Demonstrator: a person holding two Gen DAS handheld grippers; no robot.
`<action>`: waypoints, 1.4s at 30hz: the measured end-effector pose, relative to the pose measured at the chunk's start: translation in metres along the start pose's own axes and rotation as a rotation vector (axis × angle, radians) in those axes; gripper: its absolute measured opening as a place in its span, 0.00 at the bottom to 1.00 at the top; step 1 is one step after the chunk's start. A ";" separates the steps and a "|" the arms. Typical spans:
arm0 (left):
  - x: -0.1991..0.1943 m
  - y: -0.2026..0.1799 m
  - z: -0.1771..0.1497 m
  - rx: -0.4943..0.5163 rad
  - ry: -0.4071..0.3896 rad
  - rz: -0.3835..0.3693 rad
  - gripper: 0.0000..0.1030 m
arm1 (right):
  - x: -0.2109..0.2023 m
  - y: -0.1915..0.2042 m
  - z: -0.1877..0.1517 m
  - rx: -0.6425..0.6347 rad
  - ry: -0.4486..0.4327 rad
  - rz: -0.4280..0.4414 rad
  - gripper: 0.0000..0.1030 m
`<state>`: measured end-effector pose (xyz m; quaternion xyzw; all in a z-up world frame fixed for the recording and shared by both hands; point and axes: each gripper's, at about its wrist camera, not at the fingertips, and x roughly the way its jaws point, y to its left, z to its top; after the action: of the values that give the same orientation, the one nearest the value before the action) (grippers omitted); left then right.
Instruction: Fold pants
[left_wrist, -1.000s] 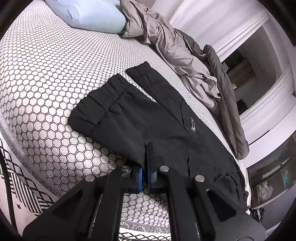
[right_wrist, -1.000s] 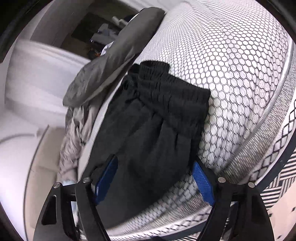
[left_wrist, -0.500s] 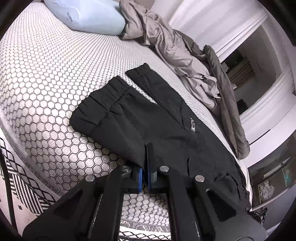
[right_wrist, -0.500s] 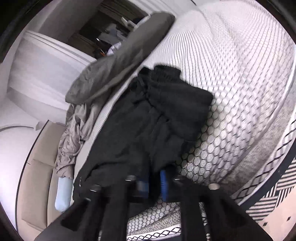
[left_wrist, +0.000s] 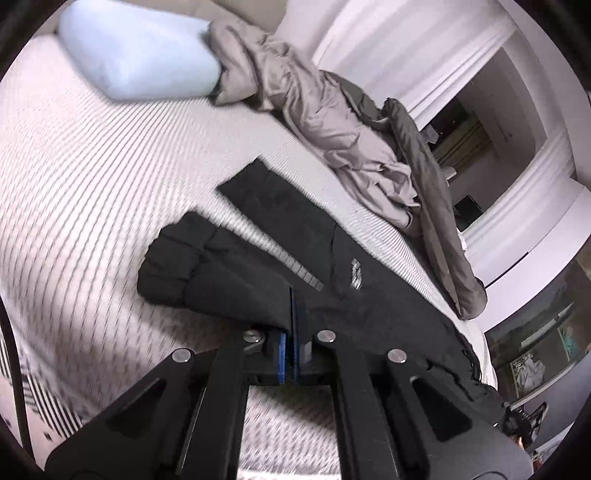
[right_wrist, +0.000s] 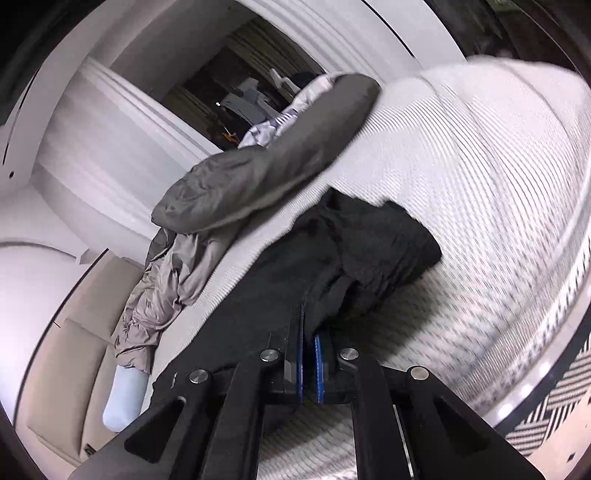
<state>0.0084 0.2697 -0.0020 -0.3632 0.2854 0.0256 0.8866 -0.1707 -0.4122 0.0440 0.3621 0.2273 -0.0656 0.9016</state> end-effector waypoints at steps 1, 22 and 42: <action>0.006 -0.008 0.013 0.012 0.003 0.005 0.00 | 0.003 0.010 0.008 -0.014 -0.014 -0.010 0.04; 0.223 -0.073 0.167 0.065 0.132 0.189 0.43 | 0.193 0.092 0.116 -0.169 0.013 -0.272 0.54; 0.120 -0.048 0.007 -0.026 0.242 0.110 0.45 | 0.098 0.037 0.011 -0.159 0.142 -0.066 0.80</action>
<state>0.1239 0.2195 -0.0309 -0.3591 0.4095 0.0339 0.8380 -0.0687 -0.3879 0.0292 0.2853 0.3068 -0.0509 0.9066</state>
